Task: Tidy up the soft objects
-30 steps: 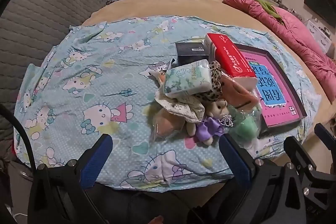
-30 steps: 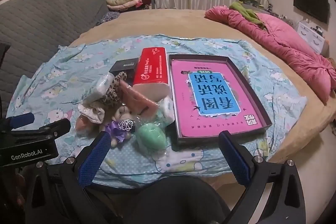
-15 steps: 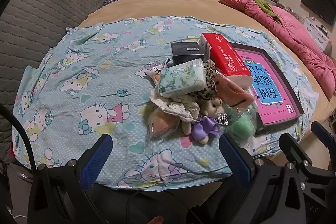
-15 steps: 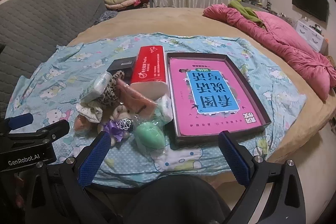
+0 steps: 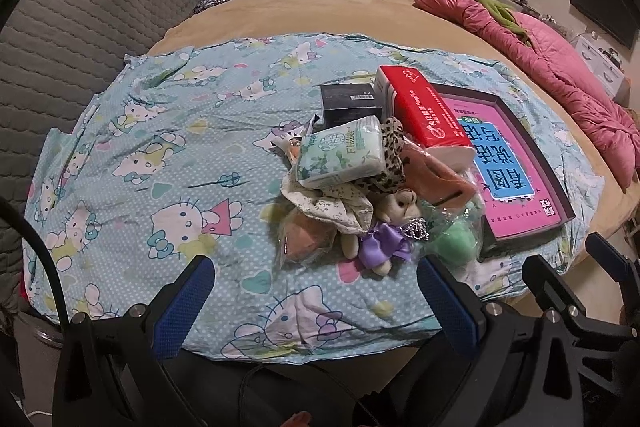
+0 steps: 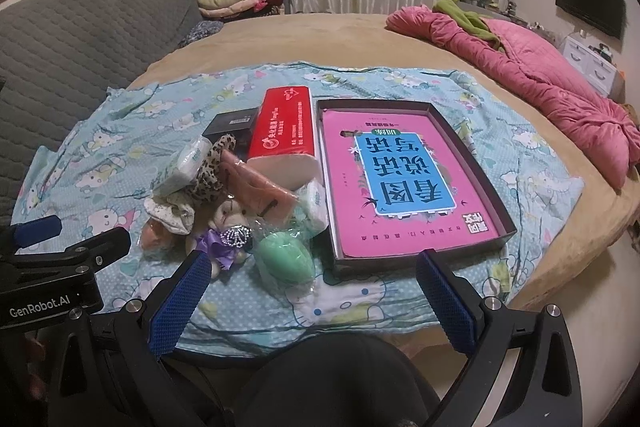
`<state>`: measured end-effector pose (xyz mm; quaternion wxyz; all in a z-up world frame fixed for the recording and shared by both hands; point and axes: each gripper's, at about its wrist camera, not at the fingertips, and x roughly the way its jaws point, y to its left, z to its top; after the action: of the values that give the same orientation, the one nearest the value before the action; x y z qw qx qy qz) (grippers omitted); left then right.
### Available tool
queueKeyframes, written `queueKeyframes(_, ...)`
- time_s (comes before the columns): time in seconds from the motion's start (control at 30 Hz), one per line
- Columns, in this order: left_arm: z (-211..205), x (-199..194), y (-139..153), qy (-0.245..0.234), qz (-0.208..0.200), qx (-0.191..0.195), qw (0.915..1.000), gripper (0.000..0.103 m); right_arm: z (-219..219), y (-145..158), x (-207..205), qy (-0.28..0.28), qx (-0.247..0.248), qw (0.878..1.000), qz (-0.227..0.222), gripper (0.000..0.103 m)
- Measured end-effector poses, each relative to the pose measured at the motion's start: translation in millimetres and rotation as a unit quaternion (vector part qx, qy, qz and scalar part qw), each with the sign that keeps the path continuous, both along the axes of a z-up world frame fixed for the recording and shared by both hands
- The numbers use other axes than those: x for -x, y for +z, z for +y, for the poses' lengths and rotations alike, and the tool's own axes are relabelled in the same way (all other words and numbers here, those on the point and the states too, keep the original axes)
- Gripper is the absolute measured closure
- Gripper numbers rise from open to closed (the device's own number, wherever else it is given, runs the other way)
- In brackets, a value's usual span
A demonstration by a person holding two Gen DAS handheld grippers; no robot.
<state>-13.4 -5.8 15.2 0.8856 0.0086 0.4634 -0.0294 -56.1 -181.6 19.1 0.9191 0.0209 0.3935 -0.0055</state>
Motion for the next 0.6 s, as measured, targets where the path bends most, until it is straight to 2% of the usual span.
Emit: queueKeyframes(0.6, -0.1, -0.4, -2.7, -0.001, 0.002, 0.000, 1.0000, 0.001, 0.3, -0.9, 0.8, -0.001, -0.001, 1.000, 0.002, 0.002)
